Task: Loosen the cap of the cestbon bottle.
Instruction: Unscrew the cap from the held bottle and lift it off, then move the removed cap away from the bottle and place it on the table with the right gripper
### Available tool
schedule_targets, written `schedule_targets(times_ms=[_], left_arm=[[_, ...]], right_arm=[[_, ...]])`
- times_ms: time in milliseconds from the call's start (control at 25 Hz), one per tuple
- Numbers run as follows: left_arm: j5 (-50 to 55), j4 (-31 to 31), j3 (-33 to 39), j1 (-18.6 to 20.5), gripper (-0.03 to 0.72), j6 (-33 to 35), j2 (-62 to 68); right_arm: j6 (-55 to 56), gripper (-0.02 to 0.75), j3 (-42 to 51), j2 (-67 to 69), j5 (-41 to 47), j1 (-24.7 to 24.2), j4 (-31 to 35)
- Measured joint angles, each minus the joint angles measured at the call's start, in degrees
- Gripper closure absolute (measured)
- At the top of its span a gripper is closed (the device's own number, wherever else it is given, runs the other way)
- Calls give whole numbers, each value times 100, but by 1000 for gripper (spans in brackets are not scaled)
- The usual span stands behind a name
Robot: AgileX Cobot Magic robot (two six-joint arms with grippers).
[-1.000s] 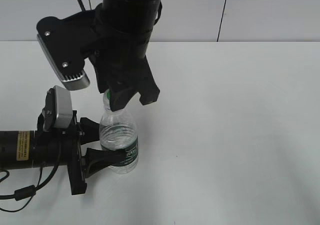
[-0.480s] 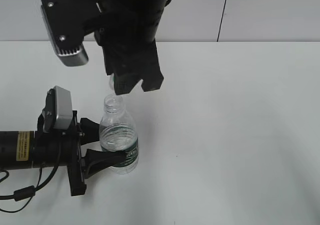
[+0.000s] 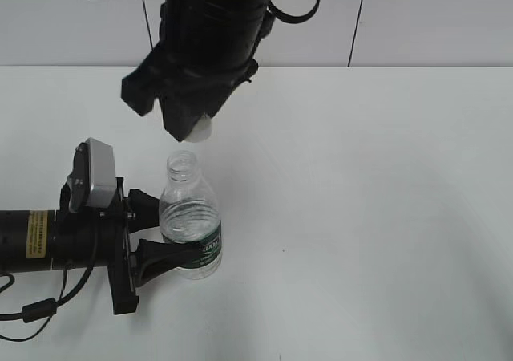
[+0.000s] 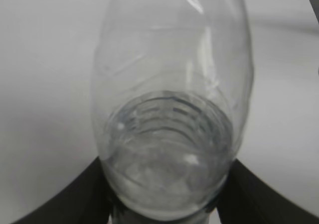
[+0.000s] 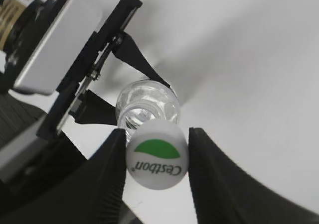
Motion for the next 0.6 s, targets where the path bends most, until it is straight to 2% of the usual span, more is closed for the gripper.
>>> schedule_targets(times_ms=[120, 240, 600], left_arm=[[0, 0, 0, 0, 326, 0, 0], [0, 0, 0, 0, 326, 0, 0], [0, 0, 0, 0, 326, 0, 0]], right_arm=[[1395, 440, 0, 0, 0, 0, 0], [2165, 440, 0, 0, 0, 0, 0], [2449, 440, 5, -226, 0, -114, -428]])
